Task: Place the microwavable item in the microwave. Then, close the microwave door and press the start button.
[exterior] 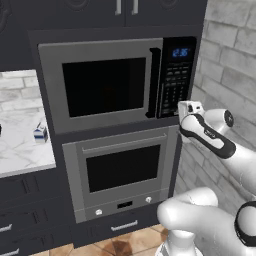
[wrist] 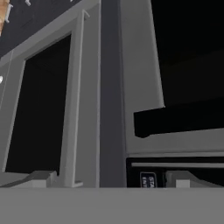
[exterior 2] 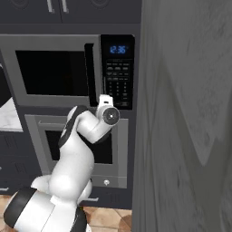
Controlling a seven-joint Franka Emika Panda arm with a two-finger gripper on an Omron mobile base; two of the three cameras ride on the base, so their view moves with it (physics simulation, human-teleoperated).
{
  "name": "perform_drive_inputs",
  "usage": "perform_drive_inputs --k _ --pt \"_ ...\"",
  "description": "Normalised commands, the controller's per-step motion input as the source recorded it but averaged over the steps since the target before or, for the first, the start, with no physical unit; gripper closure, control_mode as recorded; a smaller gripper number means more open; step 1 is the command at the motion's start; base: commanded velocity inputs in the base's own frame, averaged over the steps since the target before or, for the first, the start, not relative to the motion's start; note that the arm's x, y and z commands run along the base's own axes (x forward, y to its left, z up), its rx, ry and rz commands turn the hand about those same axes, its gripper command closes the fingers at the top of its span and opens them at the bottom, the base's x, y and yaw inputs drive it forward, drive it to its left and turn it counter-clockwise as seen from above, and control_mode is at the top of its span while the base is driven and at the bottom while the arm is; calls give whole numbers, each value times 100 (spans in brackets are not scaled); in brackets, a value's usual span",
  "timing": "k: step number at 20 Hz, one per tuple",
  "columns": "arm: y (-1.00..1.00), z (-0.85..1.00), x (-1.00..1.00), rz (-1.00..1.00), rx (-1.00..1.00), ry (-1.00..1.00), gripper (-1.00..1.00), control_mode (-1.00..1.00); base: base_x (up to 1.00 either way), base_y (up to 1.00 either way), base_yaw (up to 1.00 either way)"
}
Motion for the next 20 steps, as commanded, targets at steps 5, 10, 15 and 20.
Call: perform_drive_inputs --k 5,10,15,20 --pt "0 -14 19 0 0 1 -100 -100 0 0 0" --pt "-3 -3 20 0 0 0 -100 -100 0 0 0" --pt "-11 0 29 0 0 0 -100 -100 0 0 0" --pt "-16 -5 30 0 0 1 -100 -100 0 0 0"
